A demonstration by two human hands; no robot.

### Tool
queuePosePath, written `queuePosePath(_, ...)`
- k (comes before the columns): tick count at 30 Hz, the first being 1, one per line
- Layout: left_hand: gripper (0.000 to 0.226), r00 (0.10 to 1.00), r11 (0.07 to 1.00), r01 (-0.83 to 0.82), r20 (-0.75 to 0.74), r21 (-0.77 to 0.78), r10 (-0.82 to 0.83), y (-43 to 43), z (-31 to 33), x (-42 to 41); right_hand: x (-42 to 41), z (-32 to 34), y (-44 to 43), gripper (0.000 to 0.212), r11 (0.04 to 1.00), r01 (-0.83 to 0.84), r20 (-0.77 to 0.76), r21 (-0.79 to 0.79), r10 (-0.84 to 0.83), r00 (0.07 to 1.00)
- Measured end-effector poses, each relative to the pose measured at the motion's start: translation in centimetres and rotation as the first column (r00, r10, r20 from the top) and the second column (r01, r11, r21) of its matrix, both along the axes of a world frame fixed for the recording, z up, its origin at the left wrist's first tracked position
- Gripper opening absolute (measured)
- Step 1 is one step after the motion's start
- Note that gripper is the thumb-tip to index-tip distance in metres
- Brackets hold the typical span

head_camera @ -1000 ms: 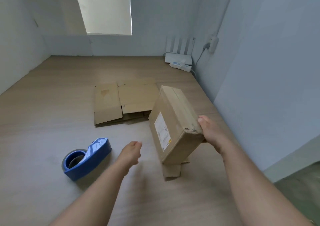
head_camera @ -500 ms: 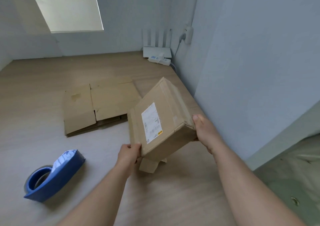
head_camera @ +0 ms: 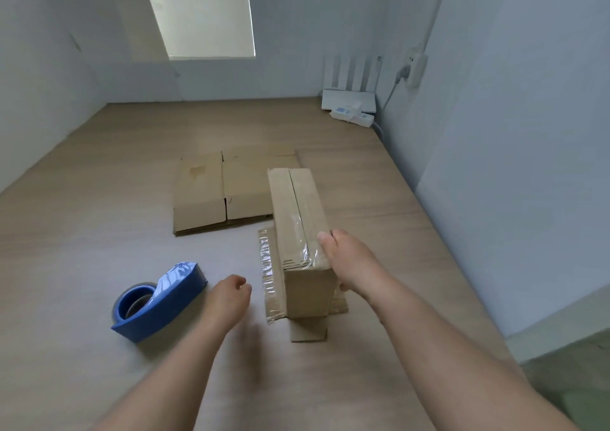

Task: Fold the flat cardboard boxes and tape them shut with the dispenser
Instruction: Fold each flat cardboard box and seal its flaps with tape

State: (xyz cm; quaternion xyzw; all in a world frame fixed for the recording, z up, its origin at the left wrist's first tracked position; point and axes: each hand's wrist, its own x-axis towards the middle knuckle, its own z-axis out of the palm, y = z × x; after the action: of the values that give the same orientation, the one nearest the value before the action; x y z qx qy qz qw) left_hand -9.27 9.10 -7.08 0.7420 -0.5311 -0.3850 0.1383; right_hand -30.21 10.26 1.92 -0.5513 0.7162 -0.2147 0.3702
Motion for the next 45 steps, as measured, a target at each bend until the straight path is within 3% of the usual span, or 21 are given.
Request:
queuePosePath(6, 0.041, 0.962, 0.927, -0.018, 0.246, -0.375, 0.118, 0.2, 3.3, 5.2, -0.4, 0.4, 0.8, 0.037, 0.989, 0.092, 0.142, -0.117, -0.075, 0.987)
queuePosePath(8, 0.045, 0.932, 0.937, -0.024, 0.331, -0.348, 0.147, 0.3, 3.5, 6.6, -0.4, 0.7, 0.9, 0.037, 0.986, 0.109, 0.164, -0.127, -0.087, 0.983)
queuePosePath(11, 0.046, 0.866, 0.981, -0.033, 0.484, -0.192, 0.123, 0.8, 3.0, 8.3, -0.2, 1.2, 1.1, 0.039, 0.981, 0.106, 0.147, -0.165, -0.082, 0.986)
queuePosePath(16, 0.043, 0.863, 0.995, -0.076, 0.495, -0.064, 0.098, 1.5, 1.4, 9.6, -0.1, 1.6, 1.4, 0.060, 0.970, 0.122, 0.134, -0.211, -0.095, 0.986)
queuePosePath(20, 0.045, 0.836, 0.997, -0.083, 0.545, 0.000, 0.069, 1.2, 1.3, 9.5, -0.2, 1.7, 1.7, 0.057, 0.967, 0.130, 0.140, -0.220, -0.101, 0.985)
queuePosePath(26, 0.051, 0.807, 0.986, -0.161, 0.580, 0.035, 0.111, -0.3, 0.5, 10.0, -1.1, 1.7, 2.3, 0.049, 0.949, 0.184, -0.001, -0.256, -0.190, 0.982)
queuePosePath(33, 0.045, 0.871, 0.998, -0.064, 0.486, -0.029, 0.070, -0.9, 1.0, 9.9, -1.2, 2.0, 1.8, 0.047, 0.933, 0.198, -0.101, -0.301, -0.237, 0.966)
queuePosePath(37, 0.041, 0.933, 0.985, 0.082, 0.360, -0.151, -0.022, -1.2, 5.2, 8.8, -0.7, 2.8, 1.0, 0.039, 0.924, 0.174, -0.112, -0.339, -0.224, 0.968)
queuePosePath(40, 0.028, 0.974, 0.938, 0.190, 0.179, -0.289, -0.142, -0.2, 10.1, 7.3, -0.4, 3.7, 0.8, 0.021, 0.896, 0.191, -0.014, -0.401, -0.214, 0.977)
queuePosePath(42, 0.019, 0.977, 0.916, 0.207, 0.019, -0.345, -0.214, 0.9, 12.8, 6.7, 0.0, 4.6, 1.1, 0.026, 0.868, 0.185, 0.120, -0.461, -0.145, 0.982)
queuePosePath(45, 0.017, 0.937, 0.874, 0.316, -0.024, -0.370, -0.349, 2.4, 15.8, 5.8, 1.0, 6.2, 2.2, 0.029, 0.858, 0.080, 0.264, -0.507, 0.067, 0.962)
